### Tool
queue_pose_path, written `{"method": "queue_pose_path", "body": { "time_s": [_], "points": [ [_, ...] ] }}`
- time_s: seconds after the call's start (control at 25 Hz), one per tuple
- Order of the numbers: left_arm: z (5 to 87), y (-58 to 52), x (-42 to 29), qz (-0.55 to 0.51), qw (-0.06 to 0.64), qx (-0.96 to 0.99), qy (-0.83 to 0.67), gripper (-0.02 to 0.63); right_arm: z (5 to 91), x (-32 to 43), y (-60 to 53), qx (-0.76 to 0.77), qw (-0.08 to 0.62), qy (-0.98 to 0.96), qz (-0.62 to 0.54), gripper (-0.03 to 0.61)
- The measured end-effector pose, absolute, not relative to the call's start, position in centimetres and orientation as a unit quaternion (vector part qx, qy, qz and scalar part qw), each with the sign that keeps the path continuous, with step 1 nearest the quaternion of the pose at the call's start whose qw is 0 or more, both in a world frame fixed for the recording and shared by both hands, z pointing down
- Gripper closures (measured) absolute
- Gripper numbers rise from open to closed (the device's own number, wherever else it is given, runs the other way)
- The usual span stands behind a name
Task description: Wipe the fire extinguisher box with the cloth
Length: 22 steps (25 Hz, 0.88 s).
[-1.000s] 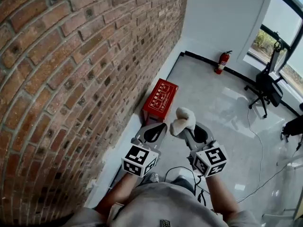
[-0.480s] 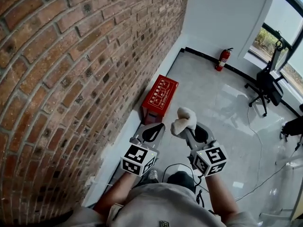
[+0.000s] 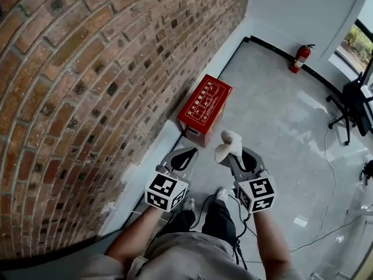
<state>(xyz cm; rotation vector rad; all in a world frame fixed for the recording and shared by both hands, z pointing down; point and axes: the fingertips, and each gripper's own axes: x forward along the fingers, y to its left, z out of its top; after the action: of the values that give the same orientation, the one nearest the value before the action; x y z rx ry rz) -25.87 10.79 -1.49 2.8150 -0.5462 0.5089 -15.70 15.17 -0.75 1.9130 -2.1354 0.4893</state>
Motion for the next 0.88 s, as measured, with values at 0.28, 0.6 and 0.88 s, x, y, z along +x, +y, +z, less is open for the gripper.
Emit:
{"method": "queue_pose_path", "body": {
  "time_s": [0.28, 0.6, 0.88],
  "points": [
    [4.5, 6.8, -18.9, 0.220, 0.093, 0.944, -0.226, 0.614, 10.1, -7.1, 7.2, 0.612, 0.141, -0.757, 0.180, 0.465],
    [12.5, 0.2, -14.4, 0.257, 0.107, 0.940, -0.198, 0.614, 20.7, 0.3, -5.1, 0.640, 0.187, -0.720, 0.191, 0.465],
    [19.7, -6.1, -14.7, 0.282, 0.123, 0.937, -0.163, 0.614, 29.1, 6.0, -15.5, 0.680, 0.273, -0.649, 0.204, 0.465]
  ]
}}
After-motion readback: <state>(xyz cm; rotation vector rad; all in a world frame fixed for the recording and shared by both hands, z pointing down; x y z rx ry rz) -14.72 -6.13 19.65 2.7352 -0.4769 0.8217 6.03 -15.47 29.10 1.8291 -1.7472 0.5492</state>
